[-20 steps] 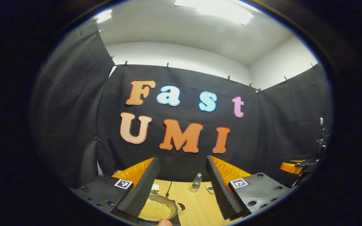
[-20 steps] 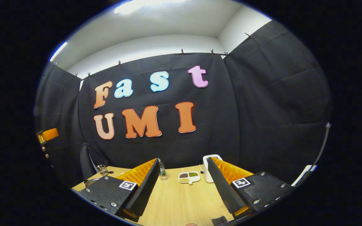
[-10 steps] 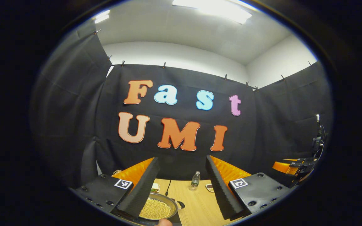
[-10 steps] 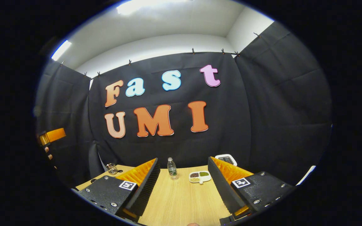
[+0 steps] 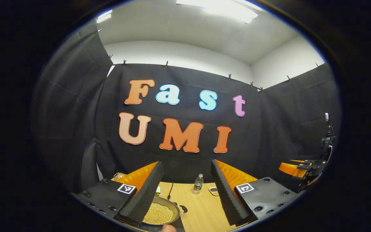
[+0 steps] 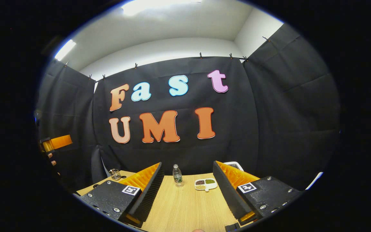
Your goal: First push the handle of the pot to place it horizontally, then grasp the pot with both hands and set it on the induction cooktop.
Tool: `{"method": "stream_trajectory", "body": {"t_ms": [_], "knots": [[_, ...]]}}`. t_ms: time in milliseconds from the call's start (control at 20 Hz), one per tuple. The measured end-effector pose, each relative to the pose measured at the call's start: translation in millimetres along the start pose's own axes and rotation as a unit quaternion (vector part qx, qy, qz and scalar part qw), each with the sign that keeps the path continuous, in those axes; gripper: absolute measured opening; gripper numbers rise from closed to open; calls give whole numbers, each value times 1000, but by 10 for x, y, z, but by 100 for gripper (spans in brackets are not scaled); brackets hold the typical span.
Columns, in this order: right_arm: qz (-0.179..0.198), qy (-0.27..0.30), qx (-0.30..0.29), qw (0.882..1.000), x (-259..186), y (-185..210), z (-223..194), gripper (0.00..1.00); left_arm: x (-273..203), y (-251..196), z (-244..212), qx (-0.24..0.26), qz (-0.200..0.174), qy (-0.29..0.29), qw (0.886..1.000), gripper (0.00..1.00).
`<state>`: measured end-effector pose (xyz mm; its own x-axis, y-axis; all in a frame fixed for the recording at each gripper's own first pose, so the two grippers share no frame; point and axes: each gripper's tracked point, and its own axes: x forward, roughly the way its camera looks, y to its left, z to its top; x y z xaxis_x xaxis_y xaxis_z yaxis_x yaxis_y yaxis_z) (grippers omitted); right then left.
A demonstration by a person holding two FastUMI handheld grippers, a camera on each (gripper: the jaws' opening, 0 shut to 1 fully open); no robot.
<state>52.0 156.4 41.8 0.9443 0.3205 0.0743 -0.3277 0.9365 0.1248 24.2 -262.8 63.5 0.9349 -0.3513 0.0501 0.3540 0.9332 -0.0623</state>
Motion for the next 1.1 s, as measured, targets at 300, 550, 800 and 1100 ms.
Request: {"method": "stream_trajectory", "body": {"t_ms": [300,550,800,1100], "knots": [[3,5,6,1000,-7,10,-21,95,34,7,-52,9,6,5,1000,97],[0,8,12,1000,18,-57,-47,95,36,-2,-61,10,8,6,1000,97],[0,8,15,1000,48,-82,-75,95,72,-56,-80,16,4,9,1000,97],[0,12,18,1000,80,-132,-131,95,107,-109,-108,19,2,12,1000,97]]}}
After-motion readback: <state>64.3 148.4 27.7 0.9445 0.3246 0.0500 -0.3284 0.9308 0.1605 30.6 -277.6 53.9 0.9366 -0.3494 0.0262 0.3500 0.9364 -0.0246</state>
